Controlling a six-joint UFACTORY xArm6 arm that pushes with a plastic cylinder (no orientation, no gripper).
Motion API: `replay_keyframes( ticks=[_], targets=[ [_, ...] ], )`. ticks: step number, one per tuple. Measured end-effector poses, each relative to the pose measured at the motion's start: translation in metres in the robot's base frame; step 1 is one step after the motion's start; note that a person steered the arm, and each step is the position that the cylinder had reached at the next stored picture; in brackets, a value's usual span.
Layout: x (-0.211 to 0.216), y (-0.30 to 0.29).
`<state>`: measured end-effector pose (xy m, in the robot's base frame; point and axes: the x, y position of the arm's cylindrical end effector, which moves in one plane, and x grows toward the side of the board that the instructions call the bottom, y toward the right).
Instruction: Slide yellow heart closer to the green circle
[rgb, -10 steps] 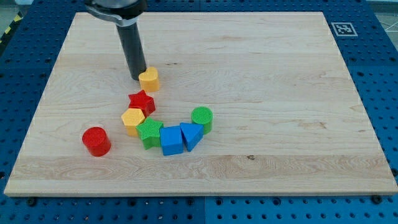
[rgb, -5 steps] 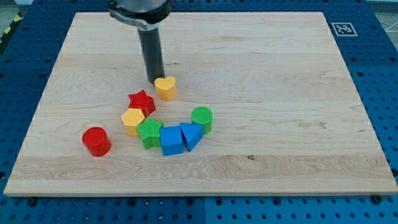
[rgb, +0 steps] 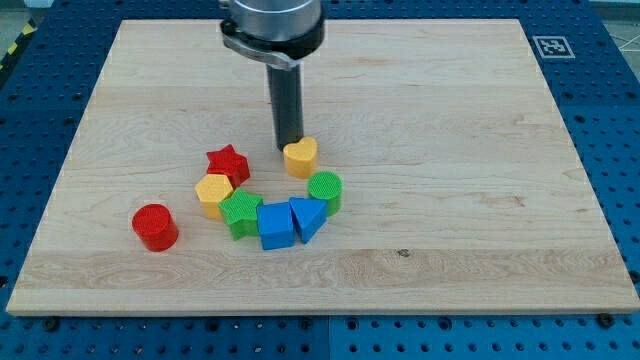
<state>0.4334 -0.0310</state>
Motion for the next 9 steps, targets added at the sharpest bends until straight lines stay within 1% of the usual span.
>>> replay_keyframes(
  ticks=[1, 3, 4, 5, 9],
  targets=[
    [0.000, 0.018],
    [0.003, 0.026],
    [0.003, 0.045],
    [0.013, 0.047],
    [0.013, 0.044]
  ],
)
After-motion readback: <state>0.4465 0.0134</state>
